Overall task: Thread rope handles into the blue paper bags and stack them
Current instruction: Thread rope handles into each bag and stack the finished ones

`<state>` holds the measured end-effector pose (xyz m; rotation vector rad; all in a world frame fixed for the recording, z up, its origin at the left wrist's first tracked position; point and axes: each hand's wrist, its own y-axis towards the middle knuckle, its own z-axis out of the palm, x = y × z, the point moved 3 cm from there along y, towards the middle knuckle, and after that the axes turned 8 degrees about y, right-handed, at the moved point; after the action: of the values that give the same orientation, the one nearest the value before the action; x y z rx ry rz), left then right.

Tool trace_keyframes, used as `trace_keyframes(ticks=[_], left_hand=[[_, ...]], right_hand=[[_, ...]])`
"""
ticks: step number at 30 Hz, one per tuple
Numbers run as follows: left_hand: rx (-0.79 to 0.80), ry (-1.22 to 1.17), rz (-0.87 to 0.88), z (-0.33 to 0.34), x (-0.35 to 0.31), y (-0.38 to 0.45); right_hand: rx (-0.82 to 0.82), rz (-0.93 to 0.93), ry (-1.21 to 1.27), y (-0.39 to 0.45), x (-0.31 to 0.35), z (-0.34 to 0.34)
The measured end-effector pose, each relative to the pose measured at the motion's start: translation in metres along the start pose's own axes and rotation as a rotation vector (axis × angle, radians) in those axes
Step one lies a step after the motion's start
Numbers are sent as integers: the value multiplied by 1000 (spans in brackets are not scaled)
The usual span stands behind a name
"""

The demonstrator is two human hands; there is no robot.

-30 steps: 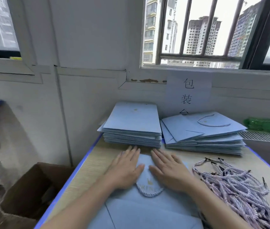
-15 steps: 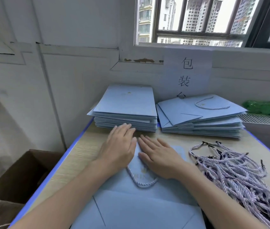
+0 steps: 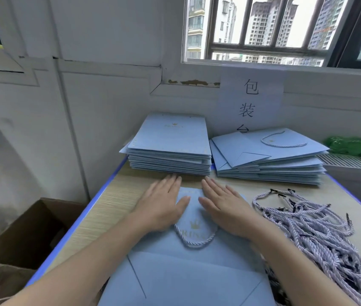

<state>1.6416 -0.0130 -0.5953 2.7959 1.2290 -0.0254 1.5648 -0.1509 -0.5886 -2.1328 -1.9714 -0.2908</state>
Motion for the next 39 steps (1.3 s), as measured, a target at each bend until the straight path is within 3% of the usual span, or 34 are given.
trace_keyframes(ticks=[3,8,17,22,27,30,33,35,39], left_hand=[[76,23,10,8,0,1],[-13,0,19,10,4,3],[-272,-200,3,-12,2,-5],[-584,-53,144,-55,-18,-2],[-853,-109,231,-122,-56,21],[-787,-158,204,-139,-73,36],[-611,-115,164,-133,-75,53],[-456,-101,103,-117,-66,63],[-87,-36,-19,-77,-45,77]], right_hand=[[-178,-4,37,-2,-6,-15],[5,55,-27,-7,-13,5],[-228,7,36,-19,-2,-9],[-296,-81,-126,-34,-1,-43],[-594,-119,-88,-44,-20,-128],[-785,78,54,-39,-48,-180],[-816,319,-42,-32,-78,-208],[-713,365,-215,-23,-87,-196],[-334,231,-348,0,-90,-120]])
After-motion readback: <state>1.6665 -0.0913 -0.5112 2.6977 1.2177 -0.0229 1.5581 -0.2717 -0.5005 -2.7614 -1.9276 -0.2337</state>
